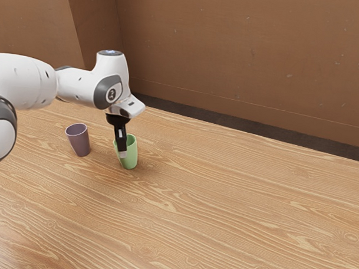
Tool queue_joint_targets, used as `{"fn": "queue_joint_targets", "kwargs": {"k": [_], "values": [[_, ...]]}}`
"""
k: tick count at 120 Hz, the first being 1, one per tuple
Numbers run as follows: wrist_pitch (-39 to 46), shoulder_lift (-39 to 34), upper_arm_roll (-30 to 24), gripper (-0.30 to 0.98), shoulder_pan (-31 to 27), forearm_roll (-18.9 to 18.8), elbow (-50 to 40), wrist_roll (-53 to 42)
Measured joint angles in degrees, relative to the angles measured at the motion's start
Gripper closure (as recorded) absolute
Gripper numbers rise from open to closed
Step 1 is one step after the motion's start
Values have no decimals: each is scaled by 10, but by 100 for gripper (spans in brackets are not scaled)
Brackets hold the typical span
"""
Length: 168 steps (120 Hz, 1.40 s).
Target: Place the right cup onto the left cup
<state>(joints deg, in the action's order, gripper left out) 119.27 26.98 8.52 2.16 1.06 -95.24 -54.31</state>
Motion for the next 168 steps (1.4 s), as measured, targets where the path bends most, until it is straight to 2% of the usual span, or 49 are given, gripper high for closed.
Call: {"fn": "queue_joint_targets", "kwargs": {"k": [27, 50, 83, 116, 168], "values": [[17, 16, 0, 59, 0, -3, 7, 6], [23, 19, 0, 72, 1, -3, 10, 9], [27, 14, 0, 77, -3, -8, 10, 12], [40, -45, -1, 78, -15, -30, 7, 16], [7, -96, -1, 78, -76, -37, 6, 19]]}}
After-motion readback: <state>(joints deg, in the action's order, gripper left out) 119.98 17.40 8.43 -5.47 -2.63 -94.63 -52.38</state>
